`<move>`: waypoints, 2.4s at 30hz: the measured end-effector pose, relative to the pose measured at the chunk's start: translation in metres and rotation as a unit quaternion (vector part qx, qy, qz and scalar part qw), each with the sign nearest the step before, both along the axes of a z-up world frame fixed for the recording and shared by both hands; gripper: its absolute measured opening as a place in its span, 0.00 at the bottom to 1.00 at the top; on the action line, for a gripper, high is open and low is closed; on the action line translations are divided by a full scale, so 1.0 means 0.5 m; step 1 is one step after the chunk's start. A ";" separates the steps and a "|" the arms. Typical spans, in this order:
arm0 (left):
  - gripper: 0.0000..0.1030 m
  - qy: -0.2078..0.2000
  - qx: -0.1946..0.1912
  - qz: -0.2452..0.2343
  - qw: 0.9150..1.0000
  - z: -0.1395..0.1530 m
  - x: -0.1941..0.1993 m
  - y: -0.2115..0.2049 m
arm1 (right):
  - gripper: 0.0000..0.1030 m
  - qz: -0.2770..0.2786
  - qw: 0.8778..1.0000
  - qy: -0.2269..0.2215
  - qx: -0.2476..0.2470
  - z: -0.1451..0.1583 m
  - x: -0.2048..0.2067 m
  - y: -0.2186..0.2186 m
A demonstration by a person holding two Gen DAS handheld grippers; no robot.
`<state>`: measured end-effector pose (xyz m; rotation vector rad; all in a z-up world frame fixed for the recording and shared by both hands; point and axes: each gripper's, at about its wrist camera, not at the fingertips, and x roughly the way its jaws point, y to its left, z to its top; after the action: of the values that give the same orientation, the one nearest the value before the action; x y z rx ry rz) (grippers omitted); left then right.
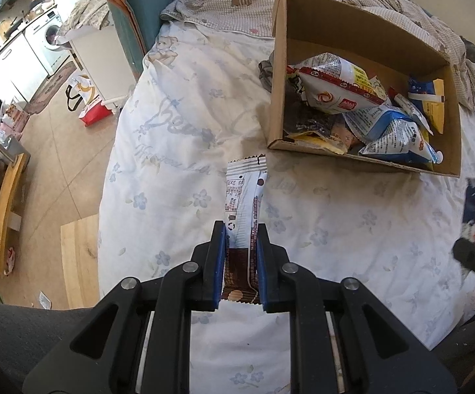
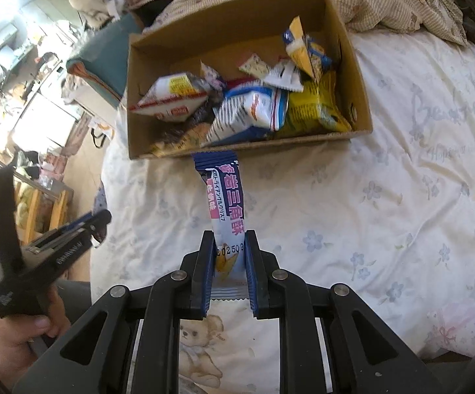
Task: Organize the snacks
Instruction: 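Carry the bar packet with the left gripper while the right gripper carries the stick packet into the box, then open both grippers to drop the two packets into the box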
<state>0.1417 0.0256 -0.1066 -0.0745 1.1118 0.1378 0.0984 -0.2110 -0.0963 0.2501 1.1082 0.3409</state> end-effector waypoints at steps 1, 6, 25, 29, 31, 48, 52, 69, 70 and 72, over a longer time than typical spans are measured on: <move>0.14 -0.002 0.002 0.001 1.000 0.001 0.000 0.000 | 0.18 -0.003 1.000 -0.005 0.003 0.006 0.001 -0.002; 0.14 -0.030 0.000 0.012 0.999 0.027 -0.005 0.009 | 0.18 -0.023 0.999 -0.027 0.030 0.031 0.008 -0.021; 0.14 -0.114 -0.035 -0.069 0.991 0.198 0.136 -0.063 | 0.18 -0.066 0.992 -0.057 0.088 0.065 0.145 -0.053; 0.14 -0.113 -0.032 -0.086 0.989 0.196 0.179 -0.091 | 0.18 -0.059 0.993 -0.053 0.084 0.057 0.187 -0.041; 0.14 -0.110 -0.033 -0.093 0.989 0.191 0.195 -0.104 | 0.18 -0.056 0.994 -0.055 0.080 0.054 0.209 -0.034; 0.14 -0.065 -0.019 -0.105 0.992 0.122 0.330 -0.170 | 0.19 -0.081 0.993 -0.015 0.080 0.003 0.335 -0.046; 0.14 -0.056 -0.012 -0.100 0.993 0.108 0.338 -0.167 | 0.21 -0.089 0.993 -0.008 0.083 -0.005 0.336 -0.050; 0.89 -0.107 0.004 -0.079 0.991 0.168 0.304 -0.137 | 0.74 -0.104 0.988 -0.060 0.099 0.043 0.319 -0.065; 0.89 -0.109 0.000 -0.078 0.991 0.173 0.300 -0.131 | 0.74 -0.102 0.988 -0.062 0.102 0.049 0.318 -0.066; 0.89 -0.121 0.005 -0.064 0.991 0.186 0.289 -0.118 | 0.75 -0.103 0.987 -0.072 0.104 0.062 0.315 -0.067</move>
<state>0.2863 -0.0337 -0.0134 -0.0100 0.8705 0.0174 0.2560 -0.2444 -0.0656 0.5134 0.8951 0.2854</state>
